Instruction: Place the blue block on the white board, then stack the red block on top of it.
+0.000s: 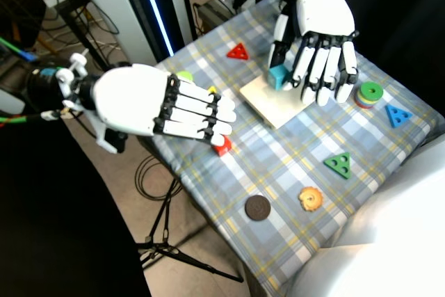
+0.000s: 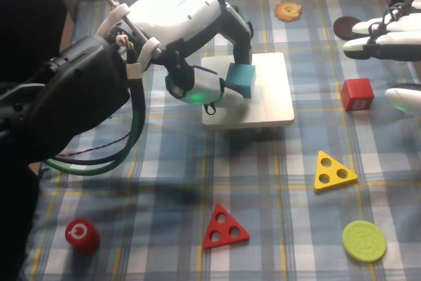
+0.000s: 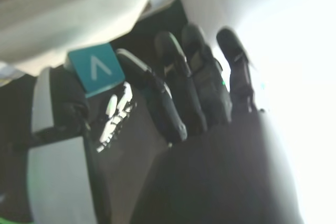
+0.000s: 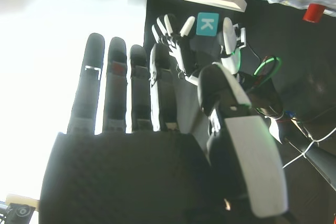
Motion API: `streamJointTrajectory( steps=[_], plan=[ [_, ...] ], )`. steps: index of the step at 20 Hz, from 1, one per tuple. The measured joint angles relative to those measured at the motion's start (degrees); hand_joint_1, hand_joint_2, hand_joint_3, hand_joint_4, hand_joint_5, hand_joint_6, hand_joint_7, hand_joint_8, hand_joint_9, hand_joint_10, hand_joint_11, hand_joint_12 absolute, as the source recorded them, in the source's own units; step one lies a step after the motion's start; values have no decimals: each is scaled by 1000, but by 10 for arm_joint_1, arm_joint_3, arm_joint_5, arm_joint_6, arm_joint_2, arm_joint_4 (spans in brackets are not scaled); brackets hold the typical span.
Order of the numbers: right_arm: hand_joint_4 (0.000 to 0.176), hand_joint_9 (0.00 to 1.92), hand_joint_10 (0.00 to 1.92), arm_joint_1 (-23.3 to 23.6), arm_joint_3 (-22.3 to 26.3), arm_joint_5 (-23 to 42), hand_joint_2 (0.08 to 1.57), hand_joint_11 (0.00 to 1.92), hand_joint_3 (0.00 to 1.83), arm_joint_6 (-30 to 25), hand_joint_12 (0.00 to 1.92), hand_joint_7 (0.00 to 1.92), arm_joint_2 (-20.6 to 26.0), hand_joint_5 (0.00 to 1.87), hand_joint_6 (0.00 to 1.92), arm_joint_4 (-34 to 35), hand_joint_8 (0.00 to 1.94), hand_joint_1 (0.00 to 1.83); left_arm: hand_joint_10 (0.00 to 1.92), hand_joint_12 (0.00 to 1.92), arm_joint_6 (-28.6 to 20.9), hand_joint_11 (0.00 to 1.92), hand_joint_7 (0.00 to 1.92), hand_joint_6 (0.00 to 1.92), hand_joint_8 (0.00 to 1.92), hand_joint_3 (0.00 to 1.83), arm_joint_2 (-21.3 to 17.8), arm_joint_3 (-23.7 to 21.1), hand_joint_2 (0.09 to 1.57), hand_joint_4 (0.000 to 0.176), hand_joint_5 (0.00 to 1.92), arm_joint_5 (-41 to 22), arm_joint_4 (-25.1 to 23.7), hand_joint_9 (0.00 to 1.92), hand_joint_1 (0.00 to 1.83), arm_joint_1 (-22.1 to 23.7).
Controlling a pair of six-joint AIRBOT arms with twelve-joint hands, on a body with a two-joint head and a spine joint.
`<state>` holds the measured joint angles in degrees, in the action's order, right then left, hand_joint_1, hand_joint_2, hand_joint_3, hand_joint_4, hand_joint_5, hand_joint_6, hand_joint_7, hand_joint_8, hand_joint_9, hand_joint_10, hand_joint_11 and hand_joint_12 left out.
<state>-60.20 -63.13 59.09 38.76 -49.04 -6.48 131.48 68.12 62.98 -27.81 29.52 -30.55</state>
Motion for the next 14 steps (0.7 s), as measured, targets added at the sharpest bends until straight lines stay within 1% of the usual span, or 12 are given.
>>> streamJointTrajectory(
  steps=[1,2,4,5,7,10,12,14],
  plan=[
    [0,384,2,0,0,0,1418,160,0,0,684,364,0,430,0,0,1,430,2,675,0,0,707,874,1,1,2,1,1083,174,1038,0,0,546,1041,-2],
    [0,382,1,0,0,0,1417,157,0,0,682,362,0,428,0,0,0,427,0,671,0,0,702,896,0,1,4,3,1089,176,1024,3,2,540,1035,-4],
    [0,379,0,0,-1,0,1418,148,1,0,694,357,0,421,0,0,0,371,5,673,-3,3,710,904,4,1,9,11,1091,176,1019,5,8,552,1034,-3],
    [0,381,1,0,-1,1,1418,149,1,0,698,359,0,423,1,-1,1,368,2,683,-4,0,674,928,0,2,10,14,1095,176,1004,5,11,544,1030,-3],
    [0,389,3,0,-1,2,1418,155,0,0,707,369,0,432,3,-1,3,394,1,663,-4,0,614,958,0,1,10,16,1102,176,986,5,13,520,1024,-3],
    [0,393,3,0,-1,2,1414,159,0,0,711,373,0,432,1,-1,3,370,1,688,-4,0,601,963,0,1,11,16,1101,176,983,5,14,507,1026,-3],
    [0,392,2,0,-1,2,1415,159,0,0,714,369,0,427,0,-1,0,371,0,671,-4,0,608,974,3,1,11,16,1105,176,977,5,18,504,1024,-3],
    [0,390,1,0,-1,2,1415,151,0,0,727,367,0,430,1,-1,0,410,0,639,-4,0,609,984,1,1,11,17,1108,176,970,5,21,496,1021,-3]
  ],
)
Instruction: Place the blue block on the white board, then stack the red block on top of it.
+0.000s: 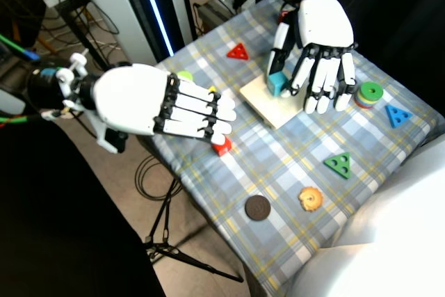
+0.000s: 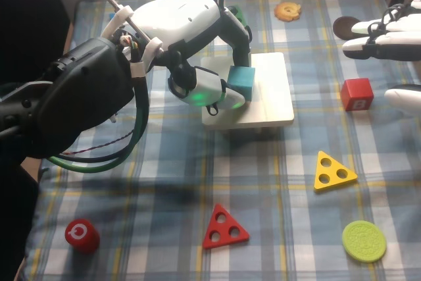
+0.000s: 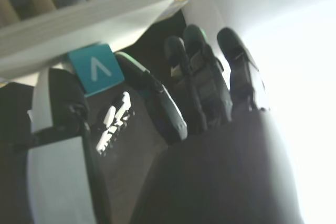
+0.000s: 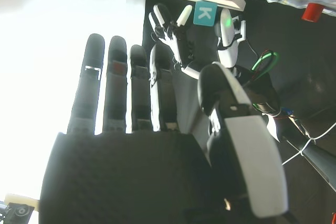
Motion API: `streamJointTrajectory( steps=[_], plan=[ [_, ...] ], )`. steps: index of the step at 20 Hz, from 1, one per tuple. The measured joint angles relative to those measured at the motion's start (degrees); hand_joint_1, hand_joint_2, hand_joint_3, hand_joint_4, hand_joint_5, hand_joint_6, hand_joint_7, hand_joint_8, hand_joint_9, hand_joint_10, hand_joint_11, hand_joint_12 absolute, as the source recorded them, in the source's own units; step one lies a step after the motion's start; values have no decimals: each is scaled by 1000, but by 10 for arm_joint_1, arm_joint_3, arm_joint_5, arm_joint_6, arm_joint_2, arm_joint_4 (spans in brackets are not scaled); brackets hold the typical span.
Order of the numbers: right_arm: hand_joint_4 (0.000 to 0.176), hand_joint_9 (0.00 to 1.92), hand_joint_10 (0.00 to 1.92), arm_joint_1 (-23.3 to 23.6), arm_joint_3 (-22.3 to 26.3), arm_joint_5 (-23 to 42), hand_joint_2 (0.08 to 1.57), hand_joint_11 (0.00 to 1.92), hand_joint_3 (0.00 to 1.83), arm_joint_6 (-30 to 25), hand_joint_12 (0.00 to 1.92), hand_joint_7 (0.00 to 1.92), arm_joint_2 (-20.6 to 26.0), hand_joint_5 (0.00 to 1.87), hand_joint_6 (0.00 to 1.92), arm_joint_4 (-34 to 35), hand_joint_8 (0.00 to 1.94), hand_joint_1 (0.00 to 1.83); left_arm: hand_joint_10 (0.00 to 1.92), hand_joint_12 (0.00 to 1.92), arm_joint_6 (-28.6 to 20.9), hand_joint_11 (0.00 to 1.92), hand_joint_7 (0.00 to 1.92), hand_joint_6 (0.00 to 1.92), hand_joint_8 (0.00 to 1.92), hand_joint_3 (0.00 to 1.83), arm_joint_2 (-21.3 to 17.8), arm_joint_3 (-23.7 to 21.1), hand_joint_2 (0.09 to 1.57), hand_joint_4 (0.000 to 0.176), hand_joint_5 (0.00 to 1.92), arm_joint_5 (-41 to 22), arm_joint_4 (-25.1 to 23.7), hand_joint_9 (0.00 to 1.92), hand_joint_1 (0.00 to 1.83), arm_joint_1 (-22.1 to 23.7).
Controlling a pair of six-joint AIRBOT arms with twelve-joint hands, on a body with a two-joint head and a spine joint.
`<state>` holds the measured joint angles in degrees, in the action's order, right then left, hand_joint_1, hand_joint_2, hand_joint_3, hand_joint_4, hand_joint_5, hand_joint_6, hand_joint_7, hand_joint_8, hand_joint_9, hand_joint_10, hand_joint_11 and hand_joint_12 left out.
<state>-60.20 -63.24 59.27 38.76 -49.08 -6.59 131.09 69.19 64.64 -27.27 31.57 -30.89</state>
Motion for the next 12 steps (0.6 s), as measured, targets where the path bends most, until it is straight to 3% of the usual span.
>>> streamJointTrajectory(
  steps=[1,6,9,12],
  plan=[
    [0,384,0,0,0,0,1409,141,0,0,729,362,0,425,0,0,0,410,4,644,0,0,603,121,3,0,0,0,1035,100,883,0,0,493,1080,0],
    [0,389,1,0,0,0,1403,150,0,0,744,364,0,420,0,0,0,381,0,626,0,0,611,1,3,0,-1,0,1022,82,889,3,3,489,1088,0],
    [0,391,3,0,0,0,1406,153,0,0,748,366,0,422,2,0,2,378,0,613,0,0,602,0,0,0,-1,0,1005,106,841,4,3,485,1091,0],
    [0,387,0,0,0,0,1405,141,0,0,748,363,0,421,1,0,0,369,0,569,0,0,570,0,0,0,-3,-4,977,114,729,4,3,448,1066,-1]
  ],
)
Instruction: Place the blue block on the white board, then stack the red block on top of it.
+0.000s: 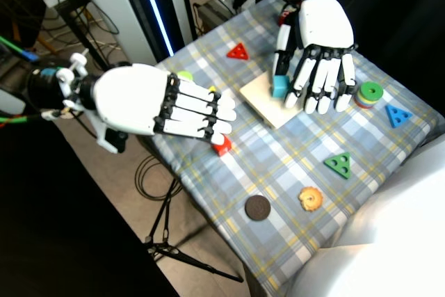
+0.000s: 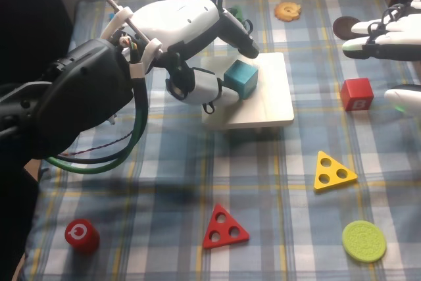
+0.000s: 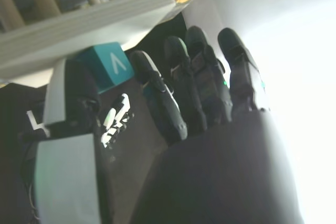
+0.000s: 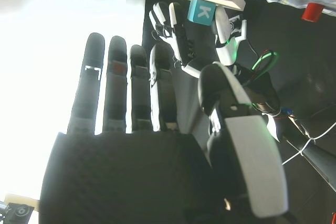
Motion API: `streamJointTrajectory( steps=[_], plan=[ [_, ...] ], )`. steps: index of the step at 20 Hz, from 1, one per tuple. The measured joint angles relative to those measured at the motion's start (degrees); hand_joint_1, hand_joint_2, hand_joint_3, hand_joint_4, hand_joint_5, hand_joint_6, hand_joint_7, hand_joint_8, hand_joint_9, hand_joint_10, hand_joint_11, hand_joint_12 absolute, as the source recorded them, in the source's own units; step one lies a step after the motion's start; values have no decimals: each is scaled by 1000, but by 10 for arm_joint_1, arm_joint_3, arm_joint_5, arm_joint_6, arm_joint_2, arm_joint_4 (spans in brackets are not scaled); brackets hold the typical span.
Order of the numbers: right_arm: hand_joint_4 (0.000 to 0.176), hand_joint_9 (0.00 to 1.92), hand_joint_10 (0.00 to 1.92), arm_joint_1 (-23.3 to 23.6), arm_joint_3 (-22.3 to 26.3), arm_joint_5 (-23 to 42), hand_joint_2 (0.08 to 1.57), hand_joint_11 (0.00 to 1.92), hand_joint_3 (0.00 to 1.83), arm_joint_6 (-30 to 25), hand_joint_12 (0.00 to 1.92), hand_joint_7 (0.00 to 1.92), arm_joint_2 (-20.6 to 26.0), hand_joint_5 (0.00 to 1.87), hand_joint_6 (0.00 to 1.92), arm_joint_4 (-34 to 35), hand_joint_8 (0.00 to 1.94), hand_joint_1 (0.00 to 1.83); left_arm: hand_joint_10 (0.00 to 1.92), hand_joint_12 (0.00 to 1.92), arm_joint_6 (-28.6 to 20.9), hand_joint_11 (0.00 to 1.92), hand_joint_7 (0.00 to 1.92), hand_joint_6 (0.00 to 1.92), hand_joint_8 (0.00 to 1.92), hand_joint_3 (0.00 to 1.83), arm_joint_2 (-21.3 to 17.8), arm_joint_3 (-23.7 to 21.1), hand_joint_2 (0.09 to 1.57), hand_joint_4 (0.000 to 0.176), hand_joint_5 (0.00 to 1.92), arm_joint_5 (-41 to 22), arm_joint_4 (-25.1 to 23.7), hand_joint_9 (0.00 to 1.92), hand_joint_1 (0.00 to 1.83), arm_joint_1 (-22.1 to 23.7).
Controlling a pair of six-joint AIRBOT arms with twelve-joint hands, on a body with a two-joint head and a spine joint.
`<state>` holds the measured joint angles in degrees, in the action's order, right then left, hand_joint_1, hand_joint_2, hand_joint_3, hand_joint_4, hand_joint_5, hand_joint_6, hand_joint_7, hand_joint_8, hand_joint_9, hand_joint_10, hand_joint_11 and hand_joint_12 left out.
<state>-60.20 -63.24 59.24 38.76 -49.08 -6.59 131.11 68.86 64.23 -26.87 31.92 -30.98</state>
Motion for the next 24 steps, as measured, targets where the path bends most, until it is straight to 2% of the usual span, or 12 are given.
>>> streamJointTrajectory(
  steps=[2,4,7,9,10,12,13,15,17,21,23,24],
  plan=[
    [0,400,4,0,0,0,1400,150,0,0,763,372,0,429,2,0,2,390,0,524,0,0,533,0,0,0,-5,-4,936,126,623,-2,0,405,1029,-1],
    [0,395,1,0,0,0,1399,141,0,0,765,365,0,420,0,0,0,398,0,478,-8,1,476,0,0,0,-14,-15,945,160,549,-16,1,395,938,-9],
    [0,377,0,0,0,0,1381,106,0,0,828,343,0,397,0,0,0,433,0,370,-61,0,391,0,0,0,-35,-37,950,128,462,-37,-16,332,857,-22],
    [3,350,2,0,0,0,1319,81,0,0,828,322,0,368,1,3,1,552,0,732,-132,0,335,0,0,0,-57,-51,936,162,364,-61,-51,307,762,-28],
    [0,347,1,0,0,1,1253,78,0,0,830,318,0,351,2,4,0,554,0,757,-163,0,323,0,0,0,-70,-59,930,161,353,-73,-67,281,785,-28],
    [11,325,0,0,0,1,1164,43,0,0,844,296,-3,321,0,13,0,509,6,596,-249,0,323,1,1,2,-100,-75,940,131,359,-110,-110,236,835,-37],
    [4,318,0,0,-6,0,1121,21,0,1,868,290,-10,316,0,19,0,540,3,486,-329,0,312,3,2,4,-120,-80,950,135,343,-131,-142,215,821,-48],
    [7,323,2,0,-12,-4,1069,28,0,2,875,290,-17,320,2,29,1,609,7,553,-483,0,319,1,3,0,-146,-76,946,137,337,-156,-191,240,771,-75],
    [14,323,1,9,-19,-13,1032,42,0,3,821,289,-24,321,0,31,0,660,7,610,-618,0,336,1,3,0,-166,-64,923,117,339,-181,-223,268,758,-104],
    [15,364,14,40,-51,-52,1004,101,0,3,830,330,-55,369,12,34,11,859,0,488,-659,0,287,5,0,0,-215,-101,910,111,347,-247,-237,205,757,-154],
    [1,395,22,54,-66,-84,1004,126,0,3,838,362,-70,400,17,29,18,833,0,422,-661,0,265,1,0,0,-252,-131,908,76,354,-276,-240,172,794,-190],
    [0,403,12,61,-72,-100,1009,121,0,2,851,378,-77,423,7,26,8,821,0,384,-661,0,273,0,2,0,-268,-142,897,83,347,-291,-233,170,839,-208]
  ],
)
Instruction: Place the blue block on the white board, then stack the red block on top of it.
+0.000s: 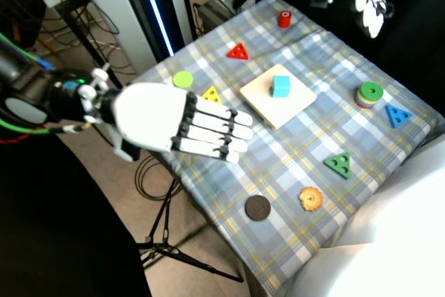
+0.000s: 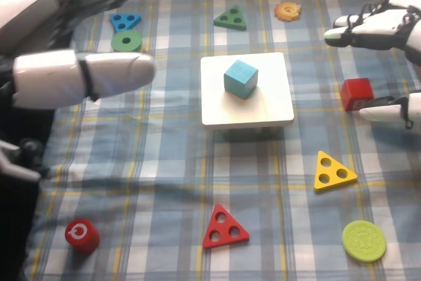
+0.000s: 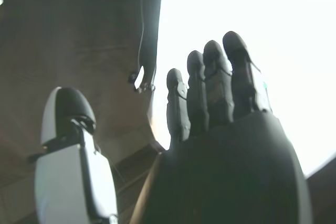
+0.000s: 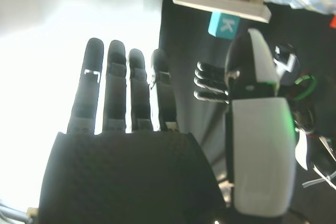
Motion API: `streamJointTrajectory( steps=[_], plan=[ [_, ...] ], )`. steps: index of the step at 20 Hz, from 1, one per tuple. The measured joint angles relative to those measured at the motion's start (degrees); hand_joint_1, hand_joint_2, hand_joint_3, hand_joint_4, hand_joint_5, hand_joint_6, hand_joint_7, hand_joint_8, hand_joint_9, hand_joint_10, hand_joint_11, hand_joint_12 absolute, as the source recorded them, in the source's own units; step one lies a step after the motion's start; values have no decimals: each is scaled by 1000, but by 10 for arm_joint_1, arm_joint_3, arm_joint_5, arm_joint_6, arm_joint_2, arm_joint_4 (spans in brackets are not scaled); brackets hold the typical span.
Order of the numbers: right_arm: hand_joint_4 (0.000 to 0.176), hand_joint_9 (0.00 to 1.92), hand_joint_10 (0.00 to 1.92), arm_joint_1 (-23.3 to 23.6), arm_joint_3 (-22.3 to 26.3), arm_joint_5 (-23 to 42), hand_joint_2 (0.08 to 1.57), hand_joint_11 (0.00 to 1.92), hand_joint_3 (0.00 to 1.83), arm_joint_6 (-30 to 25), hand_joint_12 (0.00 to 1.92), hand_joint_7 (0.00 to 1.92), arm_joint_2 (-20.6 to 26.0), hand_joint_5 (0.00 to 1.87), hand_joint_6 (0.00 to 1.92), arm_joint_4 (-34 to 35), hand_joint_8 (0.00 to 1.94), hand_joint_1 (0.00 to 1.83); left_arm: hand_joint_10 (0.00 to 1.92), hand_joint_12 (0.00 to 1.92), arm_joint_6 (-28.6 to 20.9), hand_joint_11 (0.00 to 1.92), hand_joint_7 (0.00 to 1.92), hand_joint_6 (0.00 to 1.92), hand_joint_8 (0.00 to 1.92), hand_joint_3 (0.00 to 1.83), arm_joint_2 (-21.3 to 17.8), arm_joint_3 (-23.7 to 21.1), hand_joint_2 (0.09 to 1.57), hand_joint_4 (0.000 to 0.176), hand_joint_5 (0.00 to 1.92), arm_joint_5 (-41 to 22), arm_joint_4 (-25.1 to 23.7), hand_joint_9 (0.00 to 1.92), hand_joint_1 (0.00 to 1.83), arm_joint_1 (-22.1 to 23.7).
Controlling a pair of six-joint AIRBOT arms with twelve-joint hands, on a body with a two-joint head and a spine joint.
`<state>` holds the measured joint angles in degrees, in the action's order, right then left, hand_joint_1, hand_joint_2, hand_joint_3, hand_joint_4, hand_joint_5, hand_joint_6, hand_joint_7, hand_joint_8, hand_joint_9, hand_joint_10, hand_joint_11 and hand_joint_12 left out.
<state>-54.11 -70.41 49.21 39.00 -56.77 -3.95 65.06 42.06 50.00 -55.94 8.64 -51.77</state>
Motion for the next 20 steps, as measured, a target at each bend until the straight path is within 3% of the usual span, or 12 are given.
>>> streamJointTrajectory(
  steps=[2,3,5,7,10,11,13,15,20],
  plan=[
    [0,412,5,8,-14,-20,1015,94,0,0,892,397,-14,452,1,-3,2,803,3,379,0,0,284,0,5,0,-23,-16,900,85,344,-38,30,178,857,-42],
    [0,423,6,11,-22,-31,1016,100,0,0,920,407,-21,471,5,-3,4,791,2,383,0,0,281,0,3,1,-29,-22,904,70,343,-54,49,175,858,-61],
    [0,430,4,19,-35,-59,1016,94,0,1,952,413,-31,481,1,-3,1,791,2,382,1,0,282,1,3,2,-32,-27,906,61,345,-74,63,175,854,-81],
    [2,441,6,25,-49,-81,1020,77,1,3,968,429,-41,505,6,-5,5,811,2,404,0,0,288,0,2,0,-33,-31,898,79,342,-89,59,180,835,-87],
    [1,448,7,29,-56,-108,1015,75,0,15,975,438,-48,520,10,-6,7,851,1,421,0,0,288,3,1,0,-34,-32,899,59,358,-97,59,181,833,-86],
    [12,443,5,33,-56,-119,1013,74,0,19,974,434,-50,519,8,-6,4,850,4,427,0,0,295,5,3,0,-34,-32,899,54,364,-98,60,187,824,-88],
    [16,455,4,35,-56,-121,1004,103,0,24,945,445,-50,534,3,-6,2,867,5,484,-1,0,307,3,3,0,-34,-33,901,48,375,-101,65,204,819,-96],
    [7,470,3,35,-57,-123,1008,132,0,25,895,467,-50,574,2,-6,2,889,0,455,-5,0,295,0,0,0,-34,-34,905,38,370,-105,70,194,843,-102],
    [0,516,9,35,-57,-125,1023,158,2,24,874,523,-50,718,17,-4,8,908,1,438,-7,0,288,2,2,0,-33,-37,895,46,365,-114,79,179,840,-115]
  ],
)
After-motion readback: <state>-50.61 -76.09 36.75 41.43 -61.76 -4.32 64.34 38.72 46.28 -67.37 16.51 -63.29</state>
